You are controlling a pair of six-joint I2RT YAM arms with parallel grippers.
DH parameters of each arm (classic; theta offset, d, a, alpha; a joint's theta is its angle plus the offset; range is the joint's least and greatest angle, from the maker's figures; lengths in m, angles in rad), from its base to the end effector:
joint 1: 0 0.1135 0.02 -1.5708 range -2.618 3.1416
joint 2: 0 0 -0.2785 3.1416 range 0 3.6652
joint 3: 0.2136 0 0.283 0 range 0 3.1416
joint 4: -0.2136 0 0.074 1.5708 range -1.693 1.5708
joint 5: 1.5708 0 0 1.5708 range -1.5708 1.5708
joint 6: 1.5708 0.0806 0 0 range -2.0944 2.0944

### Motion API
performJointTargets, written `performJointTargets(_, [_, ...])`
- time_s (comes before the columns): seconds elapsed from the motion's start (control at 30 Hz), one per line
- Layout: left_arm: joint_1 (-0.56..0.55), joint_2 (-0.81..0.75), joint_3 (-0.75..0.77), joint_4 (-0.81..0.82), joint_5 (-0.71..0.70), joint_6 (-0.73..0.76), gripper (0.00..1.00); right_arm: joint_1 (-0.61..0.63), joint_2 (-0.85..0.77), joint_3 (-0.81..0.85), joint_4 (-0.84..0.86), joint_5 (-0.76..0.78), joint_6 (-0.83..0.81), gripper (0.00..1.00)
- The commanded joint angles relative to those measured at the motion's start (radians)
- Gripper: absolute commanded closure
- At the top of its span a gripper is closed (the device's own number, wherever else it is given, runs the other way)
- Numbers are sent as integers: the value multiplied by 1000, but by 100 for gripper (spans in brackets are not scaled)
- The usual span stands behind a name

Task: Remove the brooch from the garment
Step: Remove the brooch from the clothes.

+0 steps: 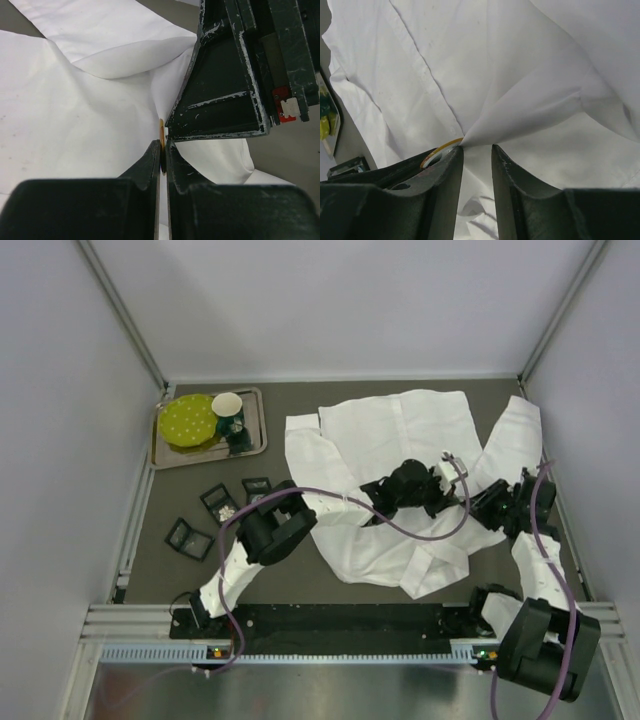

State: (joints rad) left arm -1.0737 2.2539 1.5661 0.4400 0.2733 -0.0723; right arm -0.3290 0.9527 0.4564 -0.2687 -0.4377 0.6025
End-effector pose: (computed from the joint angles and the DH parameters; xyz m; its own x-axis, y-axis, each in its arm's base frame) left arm 0.2644 -0.5330 0.1631 -0.1868 0.1985 -0.9621 0.9601 0.2441 -0.1361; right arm 0.2348 -0.0441 0.1597 -0.5381 0.7261 -0.4280 0.3741 0.6608 0.6507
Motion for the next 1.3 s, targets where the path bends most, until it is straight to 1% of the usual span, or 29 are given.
performJointTargets(0.0, [-101, 26, -6, -88, 202, 34, 100, 51, 15, 99, 181, -186, 46, 67])
performJointTargets(0.07, [-107, 15, -59, -51, 166, 45, 100, 47, 38, 114, 169, -197, 78, 67])
performJointTargets(0.1, [-106, 16, -64, -43, 158, 48, 100, 45, 59, 116, 180, -231, 129, 68])
performJointTargets(0.17, [-107, 18, -69, -18, 153, 42, 100, 48, 66, 84, 293, -266, 228, 67])
performJointTargets(0.3, [-106, 10, -98, 49, 126, 31, 100, 44, 38, 79, 289, -240, 261, 67])
performJointTargets(0.37, [-108, 1, -144, 133, 119, 17, 100, 41, 35, 77, 290, -245, 293, 67])
performJointTargets(0.47, [-108, -10, -176, 193, 101, 23, 100, 39, 41, 74, 295, -251, 319, 66])
performJointTargets(0.6, [-103, -14, -202, 246, 119, 35, 100, 22, 49, 54, 302, -257, 356, 64])
performJointTargets(0.8, [-101, -14, -233, 270, 188, 65, 100, -2, 21, 18, 347, -248, 393, 63])
performJointTargets(0.9, [-104, -13, -248, 299, 196, 65, 100, -4, 5, -16, 414, -227, 416, 63])
performJointTargets(1.03, [-108, -13, -264, 325, 219, 65, 100, -7, 3, -56, 489, -242, 447, 63])
performJointTargets(1.07, [-108, -8, -258, 318, 233, 65, 100, -7, 0, -64, 532, -254, 454, 63])
performJointTargets(1.13, [-109, -2, -224, 274, 250, 65, 100, -7, -3, -58, 542, -268, 433, 62])
performJointTargets(1.17, [-108, 9, -213, 243, 262, 65, 100, -7, -2, -50, 528, -271, 395, 63])
performJointTargets(1.27, [-108, 15, -204, 250, 282, 58, 100, -7, -20, -58, 523, -271, 369, 63])
